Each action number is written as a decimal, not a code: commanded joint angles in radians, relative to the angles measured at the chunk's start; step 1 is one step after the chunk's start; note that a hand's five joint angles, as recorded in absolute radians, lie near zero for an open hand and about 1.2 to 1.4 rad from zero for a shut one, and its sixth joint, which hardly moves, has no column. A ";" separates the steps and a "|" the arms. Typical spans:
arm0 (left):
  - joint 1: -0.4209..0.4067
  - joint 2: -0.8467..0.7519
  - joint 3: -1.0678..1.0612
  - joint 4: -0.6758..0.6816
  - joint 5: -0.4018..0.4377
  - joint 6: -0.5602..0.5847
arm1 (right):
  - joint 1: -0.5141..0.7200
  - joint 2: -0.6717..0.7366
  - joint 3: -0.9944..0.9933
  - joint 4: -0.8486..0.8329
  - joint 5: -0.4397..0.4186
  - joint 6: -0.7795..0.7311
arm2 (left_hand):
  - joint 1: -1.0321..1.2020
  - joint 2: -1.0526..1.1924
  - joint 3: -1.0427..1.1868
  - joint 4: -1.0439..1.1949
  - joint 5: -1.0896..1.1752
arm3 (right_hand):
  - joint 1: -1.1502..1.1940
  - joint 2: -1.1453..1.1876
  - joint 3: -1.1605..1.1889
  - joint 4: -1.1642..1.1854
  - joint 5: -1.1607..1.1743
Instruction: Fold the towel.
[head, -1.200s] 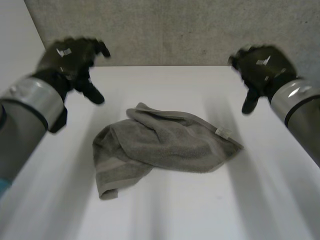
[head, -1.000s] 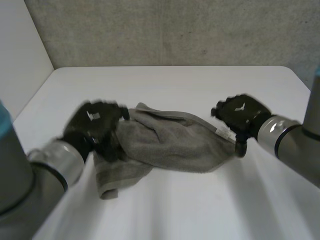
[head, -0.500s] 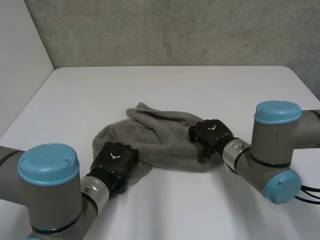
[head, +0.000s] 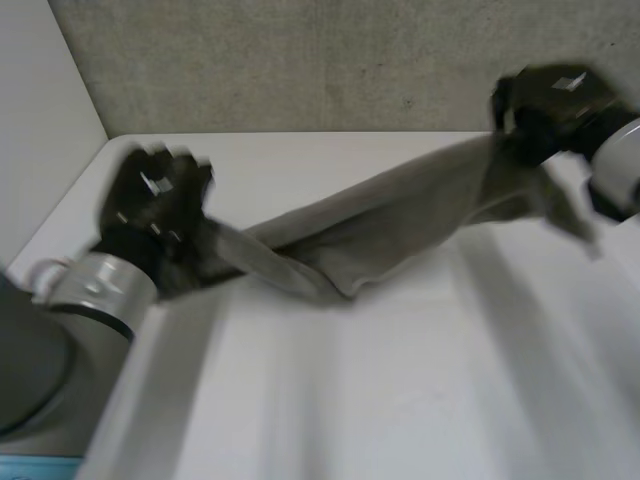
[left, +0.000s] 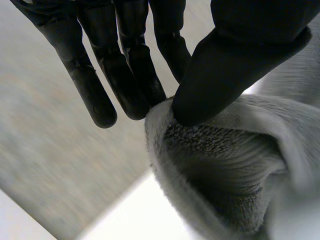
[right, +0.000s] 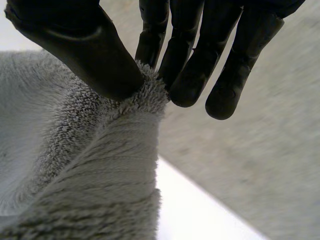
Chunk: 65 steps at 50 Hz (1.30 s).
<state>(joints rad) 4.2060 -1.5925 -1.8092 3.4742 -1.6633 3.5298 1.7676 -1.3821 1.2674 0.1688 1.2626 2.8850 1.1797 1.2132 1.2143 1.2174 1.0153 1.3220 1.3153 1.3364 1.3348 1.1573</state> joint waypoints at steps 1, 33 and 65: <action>0.057 0.124 0.047 -0.009 0.010 -0.136 | -0.094 -0.084 -0.100 0.205 -0.094 -0.125 | 0.217 0.183 0.182 0.179 0.206 | 0.074 0.081 0.060 0.061 0.064; 0.129 -0.390 0.180 0.006 0.146 -0.270 | 0.073 0.477 -0.233 -0.064 0.267 -0.282 | -0.408 -0.441 -0.443 -0.446 -0.418 | 0.074 0.081 0.060 0.061 0.064; -0.156 -0.164 -0.251 -0.095 0.244 -0.117 | 0.029 0.417 -0.054 -0.141 0.261 -0.270 | -0.922 -0.956 -0.957 -0.960 -0.932 | 0.074 0.081 0.060 0.061 0.064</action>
<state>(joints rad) 4.0691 -1.7392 -2.0409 3.3715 -1.4170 3.3983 1.7983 -0.9609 1.2076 0.0259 1.5222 2.6155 0.2221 0.2211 0.2217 0.2216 0.0477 1.3264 1.3215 1.3371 1.3350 1.1623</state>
